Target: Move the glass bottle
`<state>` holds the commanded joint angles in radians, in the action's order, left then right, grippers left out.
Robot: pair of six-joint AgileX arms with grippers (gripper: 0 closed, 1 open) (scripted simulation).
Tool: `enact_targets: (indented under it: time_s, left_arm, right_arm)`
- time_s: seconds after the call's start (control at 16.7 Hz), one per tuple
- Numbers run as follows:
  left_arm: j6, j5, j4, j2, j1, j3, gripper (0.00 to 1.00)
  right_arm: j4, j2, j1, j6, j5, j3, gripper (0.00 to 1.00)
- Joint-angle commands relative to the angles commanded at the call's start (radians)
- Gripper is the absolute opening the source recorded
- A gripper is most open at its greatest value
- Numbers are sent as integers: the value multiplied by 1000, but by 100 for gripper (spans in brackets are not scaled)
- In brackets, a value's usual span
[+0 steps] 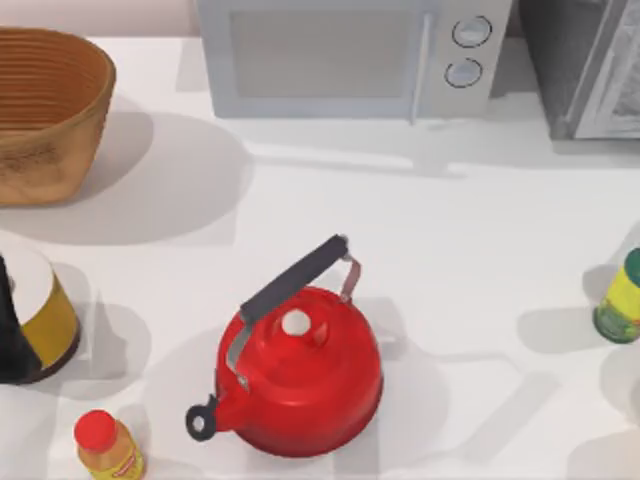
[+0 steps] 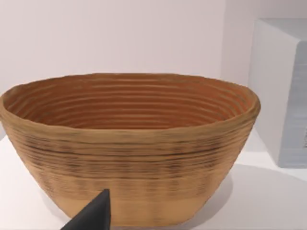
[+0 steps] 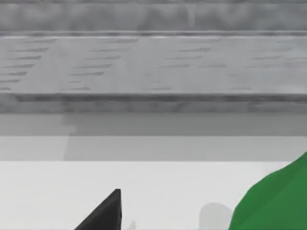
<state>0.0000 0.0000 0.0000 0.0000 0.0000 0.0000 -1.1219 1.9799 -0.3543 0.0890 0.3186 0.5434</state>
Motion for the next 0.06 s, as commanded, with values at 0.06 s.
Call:
enact_targets:
  time_s: [0.06]
  left_arm:
    - [0,0,0,0,0,0,100]
  right_arm:
    - [0,0,0,0,0,0,100]
